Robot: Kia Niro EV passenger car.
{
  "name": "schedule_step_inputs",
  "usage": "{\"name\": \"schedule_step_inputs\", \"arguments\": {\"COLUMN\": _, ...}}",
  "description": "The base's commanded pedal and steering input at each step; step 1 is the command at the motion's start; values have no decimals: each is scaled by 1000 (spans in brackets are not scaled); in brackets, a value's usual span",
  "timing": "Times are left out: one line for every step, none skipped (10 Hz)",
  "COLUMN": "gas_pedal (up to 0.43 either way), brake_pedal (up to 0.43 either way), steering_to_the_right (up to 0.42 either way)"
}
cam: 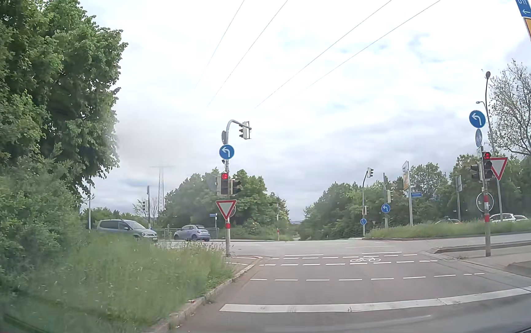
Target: Follow the waypoints while adhering to traffic rules and regulations
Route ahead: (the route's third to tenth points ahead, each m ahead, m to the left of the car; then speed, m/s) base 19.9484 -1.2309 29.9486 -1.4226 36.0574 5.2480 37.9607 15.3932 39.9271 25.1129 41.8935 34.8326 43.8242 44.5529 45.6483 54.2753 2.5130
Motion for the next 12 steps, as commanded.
{"name": "schedule_step_inputs", "arguments": {"gas_pedal": 0, "brake_pedal": 201, "steering_to_the_right": -4}}
{"name": "schedule_step_inputs", "arguments": {"gas_pedal": 0, "brake_pedal": 195, "steering_to_the_right": -4}}
{"name": "schedule_step_inputs", "arguments": {"gas_pedal": 0, "brake_pedal": 189, "steering_to_the_right": -4}}
{"name": "schedule_step_inputs", "arguments": {"gas_pedal": 0, "brake_pedal": 189, "steering_to_the_right": -4}}
{"name": "schedule_step_inputs", "arguments": {"gas_pedal": 0, "brake_pedal": 183, "steering_to_the_right": -4}}
{"name": "schedule_step_inputs", "arguments": {"gas_pedal": 0, "brake_pedal": 171, "steering_to_the_right": -4}}
{"name": "schedule_step_inputs", "arguments": {"gas_pedal": 0, "brake_pedal": 152, "steering_to_the_right": -4}}
{"name": "schedule_step_inputs", "arguments": {"gas_pedal": 0, "brake_pedal": 146, "steering_to_the_right": -4}}
{"name": "schedule_step_inputs", "arguments": {"gas_pedal": 0, "brake_pedal": 146, "steering_to_the_right": -4}}
{"name": "schedule_step_inputs", "arguments": {"gas_pedal": 0, "brake_pedal": 146, "steering_to_the_right": -4}}
{"name": "schedule_step_inputs", "arguments": {"gas_pedal": 0, "brake_pedal": 146, "steering_to_the_right": -4}}
{"name": "schedule_step_inputs", "arguments": {"gas_pedal": 0, "brake_pedal": 146, "steering_to_the_right": -4}}
